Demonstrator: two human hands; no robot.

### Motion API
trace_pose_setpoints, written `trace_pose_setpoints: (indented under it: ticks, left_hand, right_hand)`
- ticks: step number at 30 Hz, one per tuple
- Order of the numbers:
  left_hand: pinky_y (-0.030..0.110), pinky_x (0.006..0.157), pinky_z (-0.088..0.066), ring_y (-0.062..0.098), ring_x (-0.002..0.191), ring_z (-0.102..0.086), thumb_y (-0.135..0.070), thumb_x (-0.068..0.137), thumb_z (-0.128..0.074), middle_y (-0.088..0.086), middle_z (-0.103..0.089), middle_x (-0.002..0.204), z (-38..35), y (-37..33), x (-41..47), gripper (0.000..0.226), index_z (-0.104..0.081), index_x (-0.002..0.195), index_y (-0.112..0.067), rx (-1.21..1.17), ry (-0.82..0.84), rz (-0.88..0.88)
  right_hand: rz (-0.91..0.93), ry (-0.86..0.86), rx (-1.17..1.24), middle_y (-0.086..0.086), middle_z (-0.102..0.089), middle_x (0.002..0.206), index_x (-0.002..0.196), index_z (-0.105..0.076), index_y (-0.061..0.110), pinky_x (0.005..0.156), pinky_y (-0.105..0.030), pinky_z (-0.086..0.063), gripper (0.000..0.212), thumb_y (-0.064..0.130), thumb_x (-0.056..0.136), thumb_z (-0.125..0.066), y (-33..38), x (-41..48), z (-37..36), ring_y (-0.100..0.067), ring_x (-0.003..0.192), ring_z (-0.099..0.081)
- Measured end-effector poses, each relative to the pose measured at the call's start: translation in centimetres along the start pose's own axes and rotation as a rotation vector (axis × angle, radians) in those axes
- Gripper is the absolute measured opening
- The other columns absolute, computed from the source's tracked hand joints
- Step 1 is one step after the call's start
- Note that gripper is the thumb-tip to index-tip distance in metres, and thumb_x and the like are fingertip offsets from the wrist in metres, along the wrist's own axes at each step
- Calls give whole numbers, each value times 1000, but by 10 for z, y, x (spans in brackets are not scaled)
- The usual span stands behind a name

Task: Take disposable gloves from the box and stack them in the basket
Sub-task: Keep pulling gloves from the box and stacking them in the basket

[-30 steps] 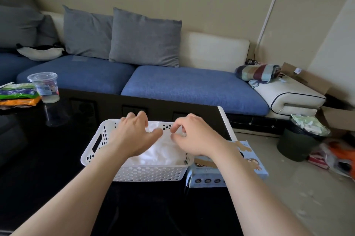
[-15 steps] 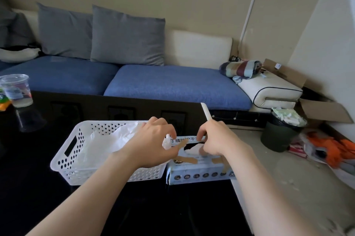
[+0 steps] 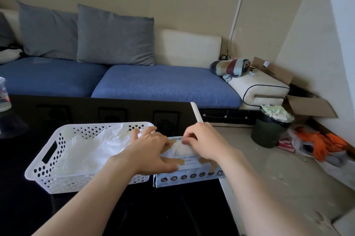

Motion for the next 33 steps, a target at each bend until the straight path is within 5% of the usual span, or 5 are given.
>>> trace_pose_setpoints:
  ticks: [11, 21, 27, 30, 33]
  left_hand:
    - [66, 121, 0, 15, 157, -10, -85, 76, -60, -17, -51, 143, -2, 1, 1, 75, -57, 133, -37, -14, 35, 19]
    - [66, 120, -6, 14, 156, -13, -92, 71, -56, -20, -52, 144, -2, 3, 2, 83, -59, 132, -37, -5, 42, 17]
    - [44, 109, -31, 8, 129, -48, -71, 86, -53, -21, -58, 122, 38, -1, -7, 50, -52, 123, -37, -201, -284, -16]
    - [35, 94, -47, 4, 104, -58, -75, 85, -49, -18, -62, 102, 62, -4, -16, 47, -52, 104, -32, -465, -462, -92]
    - [22, 80, -47, 7, 95, -59, -89, 68, -67, -12, -62, 95, 75, -15, -24, 71, -54, 95, -24, -569, -500, -151]
  right_hand:
    - [-59, -210, 239, 6, -62, 78, 90, -58, 25, 59, -24, -45, 29, 35, 113, -43, -2, -1, 17, -6, 59, -53]
    - [-30, -668, 636, 17, -42, 55, 66, -40, 21, 57, -14, -35, 49, 32, 109, -59, 5, -21, 74, -4, 57, -38]
    - [-90, -800, 694, 12, -53, 55, 67, -58, 10, 57, -15, -41, 44, 34, 101, -71, 0, -30, 86, -4, 54, -50]
    - [-261, -697, 783, 7, -71, 74, 78, -69, 12, 60, -27, -56, 35, 39, 98, -74, -10, -24, 69, -11, 67, -72]
    - [-423, -553, 927, 0, -75, 124, 98, -73, 21, 66, -32, -64, 11, 31, 95, -78, -15, -23, 45, -20, 81, -80]
Point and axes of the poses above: each hand's wrist, its own x-axis towards the middle knuckle, its own z-axis out of the back of the hand, y = z × x, the point moved 10 cm from there along x, towards the middle knuckle
